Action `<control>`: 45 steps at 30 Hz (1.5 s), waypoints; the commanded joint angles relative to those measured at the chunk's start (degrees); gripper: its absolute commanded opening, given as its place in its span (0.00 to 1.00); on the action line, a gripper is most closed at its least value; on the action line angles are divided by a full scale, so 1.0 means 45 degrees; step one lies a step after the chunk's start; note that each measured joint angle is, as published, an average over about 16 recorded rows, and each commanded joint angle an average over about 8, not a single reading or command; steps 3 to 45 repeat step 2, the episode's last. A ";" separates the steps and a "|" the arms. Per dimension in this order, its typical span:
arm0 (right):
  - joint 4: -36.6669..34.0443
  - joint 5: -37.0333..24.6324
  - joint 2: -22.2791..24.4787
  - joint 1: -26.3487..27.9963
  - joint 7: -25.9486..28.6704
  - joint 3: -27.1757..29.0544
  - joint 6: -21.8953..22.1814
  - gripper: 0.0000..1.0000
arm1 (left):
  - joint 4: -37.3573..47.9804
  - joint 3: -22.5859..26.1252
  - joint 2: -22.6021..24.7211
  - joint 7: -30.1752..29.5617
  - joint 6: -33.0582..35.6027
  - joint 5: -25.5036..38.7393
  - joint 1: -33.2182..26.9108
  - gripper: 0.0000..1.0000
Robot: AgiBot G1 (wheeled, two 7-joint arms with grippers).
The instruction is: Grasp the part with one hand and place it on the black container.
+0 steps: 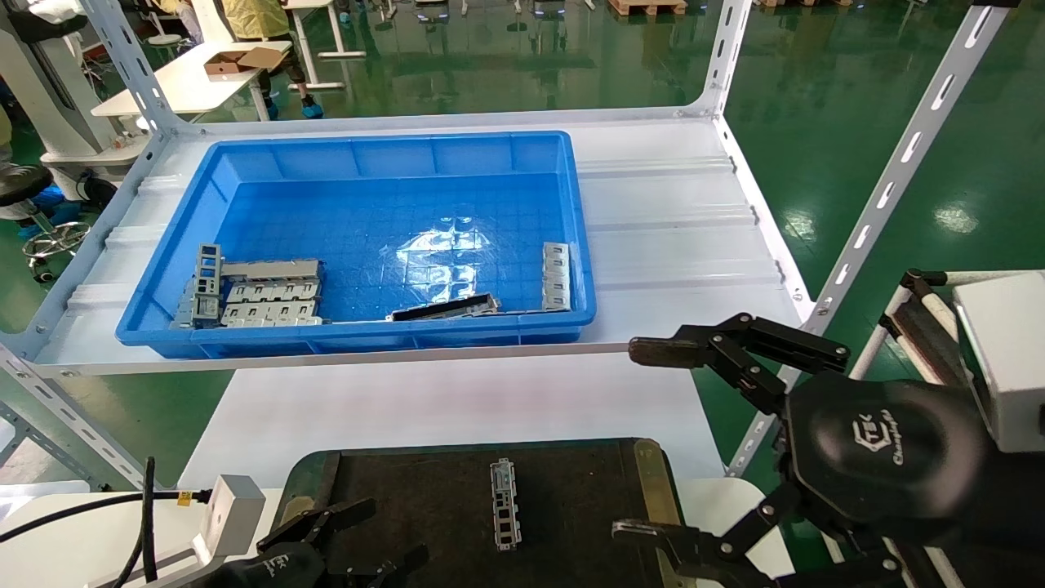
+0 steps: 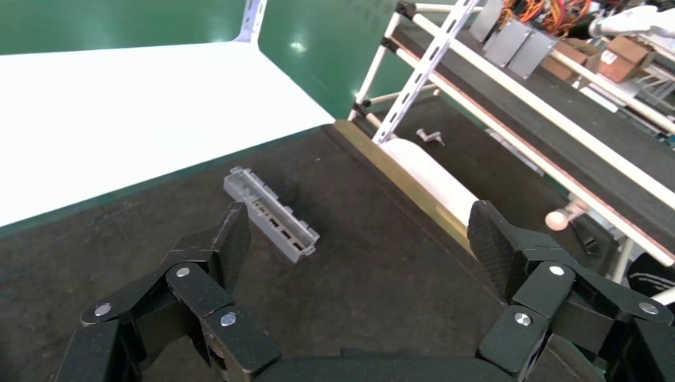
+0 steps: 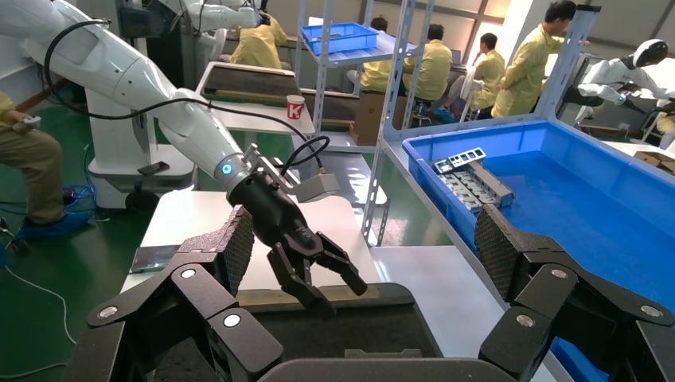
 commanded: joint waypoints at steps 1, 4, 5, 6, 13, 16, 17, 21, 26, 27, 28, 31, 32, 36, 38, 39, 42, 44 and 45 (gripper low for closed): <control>0.0000 0.0000 0.0000 0.0000 0.0000 0.0000 0.0000 1.00 | -0.0007 -0.0122 -0.0053 0.0163 0.0251 -0.0063 0.0018 1.00; 0.0000 0.0000 0.0000 0.0000 0.0000 0.0000 0.0000 1.00 | -0.0008 -0.0134 -0.0056 0.0176 0.0280 -0.0070 0.0016 1.00; 0.0000 0.0000 0.0000 0.0000 0.0000 0.0000 0.0000 1.00 | -0.0008 -0.0134 -0.0056 0.0176 0.0280 -0.0070 0.0016 1.00; 0.0000 0.0000 0.0000 0.0000 0.0000 0.0000 0.0000 1.00 | -0.0008 -0.0134 -0.0056 0.0176 0.0280 -0.0070 0.0016 1.00; 0.0000 0.0000 0.0000 0.0000 0.0000 0.0000 0.0000 1.00 | -0.0008 -0.0134 -0.0056 0.0176 0.0280 -0.0070 0.0016 1.00; 0.0000 0.0000 0.0000 0.0000 0.0000 0.0000 0.0000 1.00 | -0.0008 -0.0134 -0.0056 0.0176 0.0280 -0.0070 0.0016 1.00; 0.0000 0.0000 0.0000 0.0000 0.0000 0.0000 0.0000 1.00 | -0.0008 -0.0134 -0.0056 0.0176 0.0280 -0.0070 0.0016 1.00; 0.0000 0.0000 0.0000 0.0000 0.0000 0.0000 0.0000 1.00 | -0.0008 -0.0134 -0.0056 0.0176 0.0280 -0.0070 0.0016 1.00; 0.0000 0.0000 0.0000 0.0000 0.0000 0.0000 0.0000 1.00 | -0.0008 -0.0134 -0.0056 0.0176 0.0280 -0.0070 0.0016 1.00; 0.0000 0.0000 0.0000 0.0000 0.0000 0.0000 0.0000 1.00 | -0.0008 -0.0134 -0.0056 0.0176 0.0280 -0.0070 0.0016 1.00; 0.0000 0.0000 0.0000 0.0000 0.0000 0.0000 0.0000 1.00 | -0.0008 -0.0134 -0.0056 0.0176 0.0280 -0.0070 0.0016 1.00; 0.0000 0.0000 0.0000 0.0000 0.0000 0.0000 0.0000 1.00 | -0.0008 -0.0134 -0.0056 0.0176 0.0280 -0.0070 0.0016 1.00; 0.0000 0.0000 0.0000 0.0000 0.0000 0.0000 0.0000 1.00 | -0.0008 -0.0134 -0.0056 0.0176 0.0280 -0.0070 0.0016 1.00; 0.0000 0.0000 0.0000 0.0000 0.0000 0.0000 0.0000 1.00 | -0.0008 -0.0134 -0.0056 0.0176 0.0280 -0.0070 0.0016 1.00; 0.0000 0.0000 0.0000 0.0000 0.0000 0.0000 0.0000 1.00 | -0.0008 -0.0134 -0.0056 0.0176 0.0280 -0.0070 0.0016 1.00; 0.0000 0.0000 0.0000 0.0000 0.0000 0.0000 0.0000 1.00 | -0.0008 -0.0134 -0.0056 0.0176 0.0280 -0.0070 0.0016 1.00; 0.0000 0.0000 0.0000 0.0000 0.0000 0.0000 0.0000 1.00 | -0.0008 -0.0134 -0.0056 0.0176 0.0280 -0.0070 0.0016 1.00; 0.0000 0.0000 0.0000 0.0000 0.0000 0.0000 0.0000 1.00 | -0.0008 -0.0134 -0.0056 0.0176 0.0280 -0.0070 0.0016 1.00; 0.0000 0.0000 0.0000 0.0000 0.0000 0.0000 0.0000 1.00 | -0.0008 -0.0134 -0.0056 0.0176 0.0280 -0.0070 0.0016 1.00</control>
